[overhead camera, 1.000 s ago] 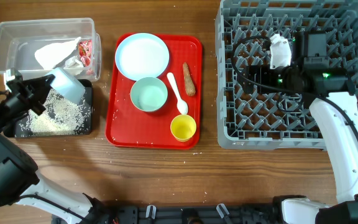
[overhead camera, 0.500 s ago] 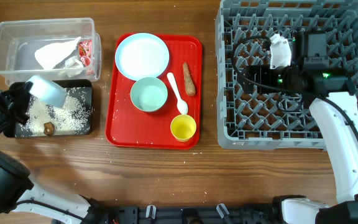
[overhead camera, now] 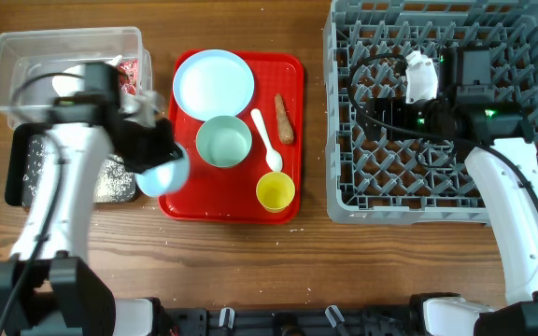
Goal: Sort waste into correct bins and load items into the dishwasher rack
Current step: 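Place the blue bowl back on the red tray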
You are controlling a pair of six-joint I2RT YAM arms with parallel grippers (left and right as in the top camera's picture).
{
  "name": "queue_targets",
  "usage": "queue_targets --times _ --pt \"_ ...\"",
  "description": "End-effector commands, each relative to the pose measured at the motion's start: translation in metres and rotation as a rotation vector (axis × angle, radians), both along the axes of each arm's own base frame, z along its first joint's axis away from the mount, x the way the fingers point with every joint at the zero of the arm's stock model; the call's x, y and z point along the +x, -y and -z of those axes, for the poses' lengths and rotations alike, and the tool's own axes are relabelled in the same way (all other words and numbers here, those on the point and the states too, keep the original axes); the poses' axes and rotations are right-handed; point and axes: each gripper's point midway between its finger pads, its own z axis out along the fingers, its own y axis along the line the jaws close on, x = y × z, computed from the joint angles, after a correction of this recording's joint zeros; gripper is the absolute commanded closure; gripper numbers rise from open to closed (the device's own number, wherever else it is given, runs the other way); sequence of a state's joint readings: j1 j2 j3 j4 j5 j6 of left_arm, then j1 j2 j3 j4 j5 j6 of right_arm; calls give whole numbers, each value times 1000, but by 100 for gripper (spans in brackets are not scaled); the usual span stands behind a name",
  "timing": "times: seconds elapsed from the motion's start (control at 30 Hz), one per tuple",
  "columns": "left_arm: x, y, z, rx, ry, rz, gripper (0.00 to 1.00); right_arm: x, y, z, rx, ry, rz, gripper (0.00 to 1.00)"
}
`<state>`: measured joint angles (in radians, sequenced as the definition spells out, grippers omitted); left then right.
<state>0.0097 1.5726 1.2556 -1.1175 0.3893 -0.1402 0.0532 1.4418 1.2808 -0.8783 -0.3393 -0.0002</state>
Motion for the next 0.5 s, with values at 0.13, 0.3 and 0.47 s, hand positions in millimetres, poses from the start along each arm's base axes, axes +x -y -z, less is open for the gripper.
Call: queue_targets --times 0.13,0.3,0.47 --pt "-20 32 79 253 15 90 96 3 1 -7 1 20 4 0" --pt "-19 44 90 257 58 128 53 3 1 -7 1 20 4 0" --pt "-13 69 54 135 53 155 31 3 0 -7 1 23 4 0"
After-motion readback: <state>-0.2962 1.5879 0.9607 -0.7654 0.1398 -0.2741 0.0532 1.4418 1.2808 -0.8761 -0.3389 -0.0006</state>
